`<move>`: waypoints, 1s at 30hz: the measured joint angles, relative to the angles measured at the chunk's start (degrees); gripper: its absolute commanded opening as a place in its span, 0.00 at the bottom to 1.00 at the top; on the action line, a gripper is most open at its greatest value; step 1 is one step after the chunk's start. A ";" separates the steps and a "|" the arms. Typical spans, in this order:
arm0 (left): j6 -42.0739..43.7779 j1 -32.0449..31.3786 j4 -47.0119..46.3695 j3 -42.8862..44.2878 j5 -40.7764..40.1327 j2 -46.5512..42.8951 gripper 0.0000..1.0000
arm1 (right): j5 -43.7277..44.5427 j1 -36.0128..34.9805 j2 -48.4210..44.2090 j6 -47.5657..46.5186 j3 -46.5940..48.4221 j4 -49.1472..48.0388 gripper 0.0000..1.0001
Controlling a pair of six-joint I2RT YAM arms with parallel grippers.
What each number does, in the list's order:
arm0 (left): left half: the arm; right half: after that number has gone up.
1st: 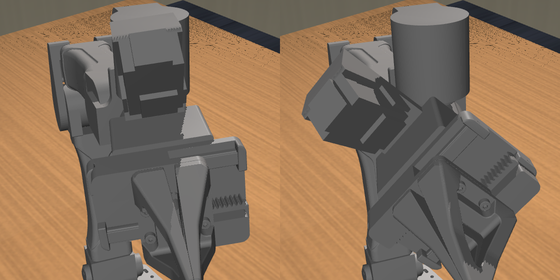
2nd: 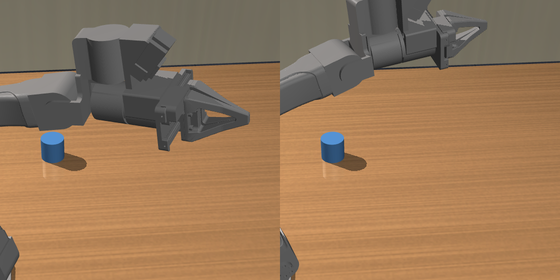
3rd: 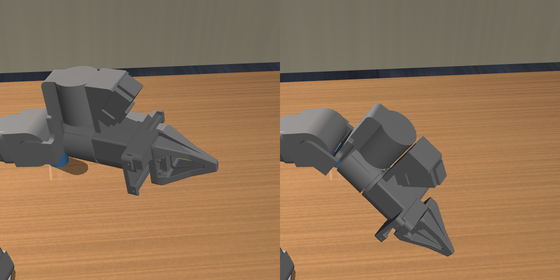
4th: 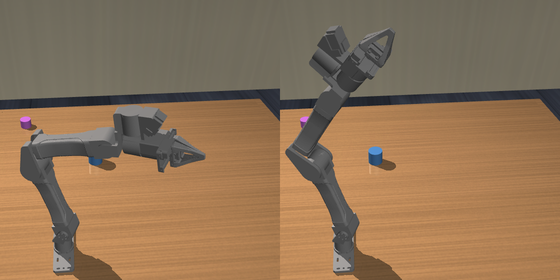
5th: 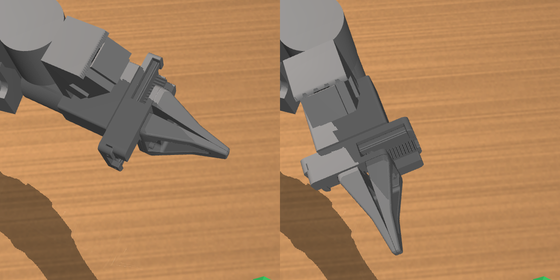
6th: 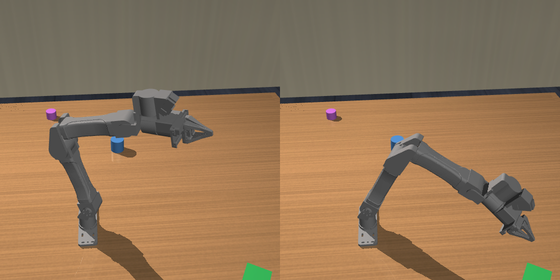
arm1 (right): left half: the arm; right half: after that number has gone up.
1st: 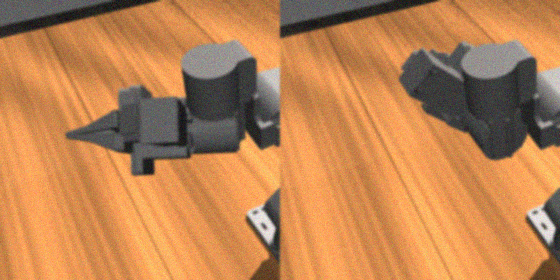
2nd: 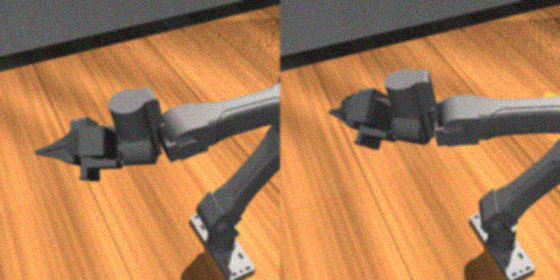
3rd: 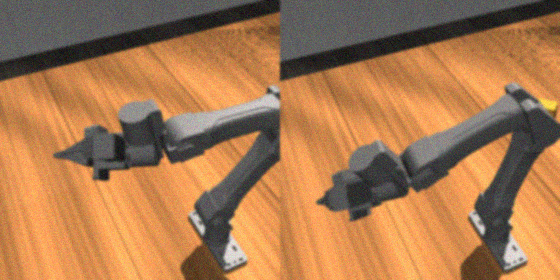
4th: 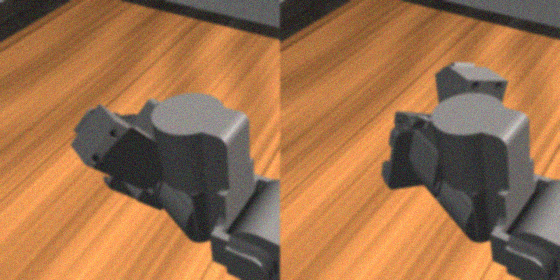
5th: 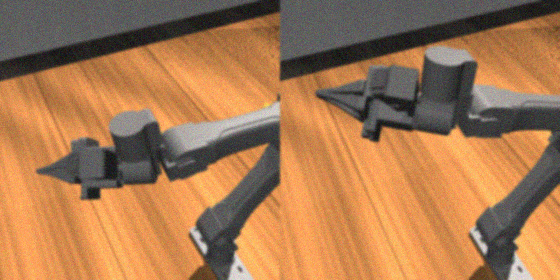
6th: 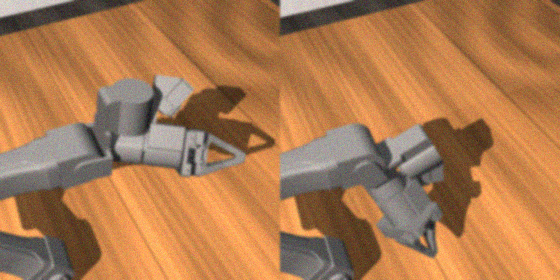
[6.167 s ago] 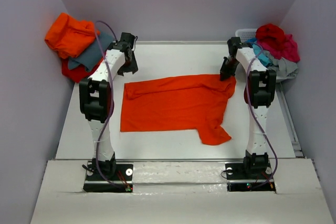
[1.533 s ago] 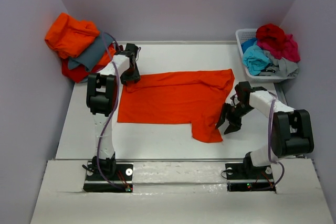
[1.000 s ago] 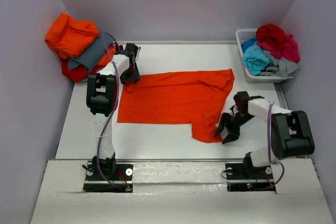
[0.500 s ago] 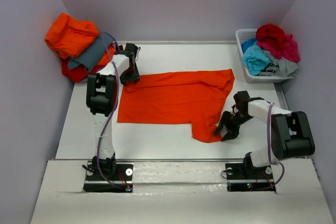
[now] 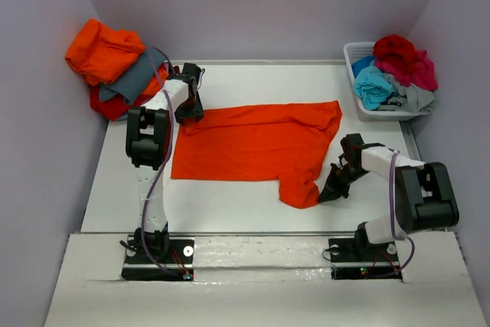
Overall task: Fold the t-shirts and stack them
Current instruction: Fold the tshirt
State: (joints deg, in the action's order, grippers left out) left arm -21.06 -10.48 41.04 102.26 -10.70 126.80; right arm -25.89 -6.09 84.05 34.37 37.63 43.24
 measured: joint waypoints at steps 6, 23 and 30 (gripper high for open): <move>0.02 0.00 0.15 0.20 -0.02 0.09 0.61 | 0.09 0.00 -3.41 0.00 0.59 1.20 0.07; 0.07 0.00 0.59 1.77 0.00 1.31 0.60 | 0.33 0.00 -21.90 -0.07 14.60 10.67 0.07; 0.20 0.00 0.59 1.77 0.00 1.31 0.61 | -0.74 0.00 -23.02 -0.28 17.46 12.66 0.07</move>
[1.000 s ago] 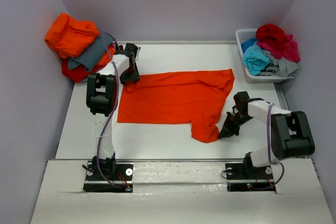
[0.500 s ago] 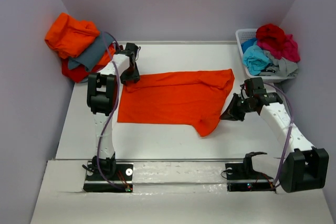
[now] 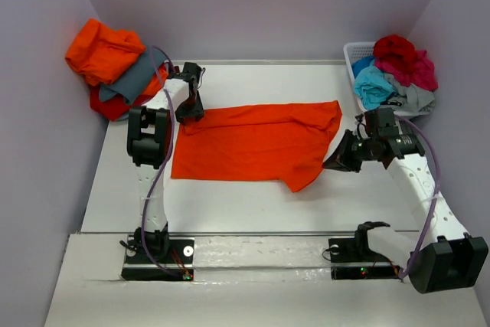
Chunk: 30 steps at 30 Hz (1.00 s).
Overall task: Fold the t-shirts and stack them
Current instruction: Fold the tshirt
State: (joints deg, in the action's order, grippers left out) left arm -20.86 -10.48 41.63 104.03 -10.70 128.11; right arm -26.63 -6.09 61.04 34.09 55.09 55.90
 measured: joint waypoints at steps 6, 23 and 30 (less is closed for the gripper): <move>0.00 0.00 0.00 0.00 0.00 0.00 0.61 | -0.17 0.00 -1.79 -0.90 3.41 0.46 0.07; 0.04 0.00 0.00 0.00 0.00 0.00 0.61 | 0.92 0.00 -2.51 -4.15 10.69 1.81 0.07; 0.04 0.00 0.00 0.00 0.00 0.00 0.61 | 0.94 0.00 -3.63 -5.38 12.52 1.92 0.07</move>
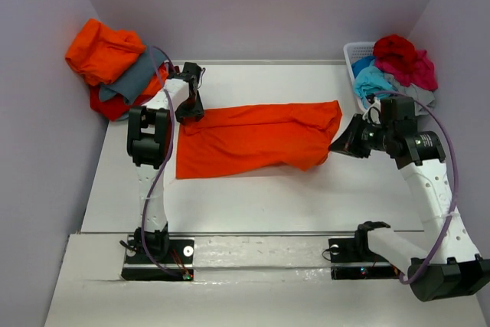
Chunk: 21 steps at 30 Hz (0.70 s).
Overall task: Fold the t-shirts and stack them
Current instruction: Fold the tshirt
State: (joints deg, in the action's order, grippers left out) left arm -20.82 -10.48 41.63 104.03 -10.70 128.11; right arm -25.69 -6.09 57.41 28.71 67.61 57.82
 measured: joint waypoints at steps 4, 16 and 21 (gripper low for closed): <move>0.00 0.00 0.00 0.00 0.00 0.00 0.61 | -0.37 0.00 0.46 -0.87 0.57 0.00 0.07; 0.20 0.00 -0.02 0.00 -0.02 0.00 0.61 | -8.11 -0.63 11.78 -2.36 -6.49 -3.93 0.15; 0.22 0.00 -0.02 0.00 -0.02 0.00 0.61 | -9.75 -2.69 14.64 -2.27 -7.78 -6.71 0.39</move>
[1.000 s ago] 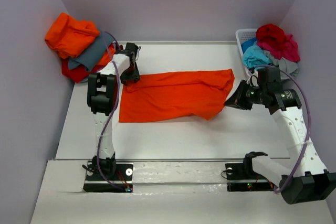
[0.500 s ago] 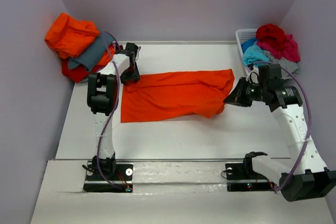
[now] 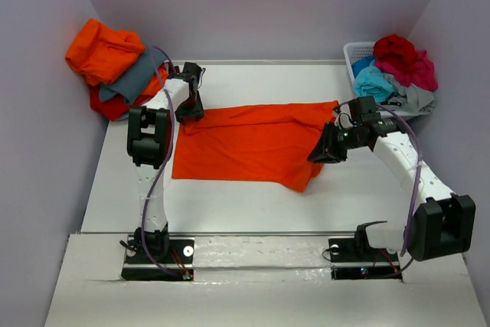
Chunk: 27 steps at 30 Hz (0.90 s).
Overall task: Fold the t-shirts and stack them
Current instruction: Fold the tshirt
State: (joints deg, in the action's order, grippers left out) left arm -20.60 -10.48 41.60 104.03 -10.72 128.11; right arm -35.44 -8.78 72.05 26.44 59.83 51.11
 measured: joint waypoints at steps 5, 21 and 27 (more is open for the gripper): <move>0.02 0.00 0.02 0.00 0.00 0.02 0.61 | 3.23 -2.16 2.71 0.74 0.46 -1.62 0.63; 0.26 0.11 0.22 0.48 0.24 0.44 0.61 | 26.58 -2.19 5.22 15.74 -1.57 -4.74 0.54; 0.39 0.37 0.22 0.50 0.74 0.44 0.61 | 28.57 1.40 9.94 20.06 -1.55 -7.76 0.49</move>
State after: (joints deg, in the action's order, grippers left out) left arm -20.21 -10.11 41.82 104.53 -9.98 128.55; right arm -6.87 -7.38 82.00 46.50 58.28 43.35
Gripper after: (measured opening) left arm 0.608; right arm 0.509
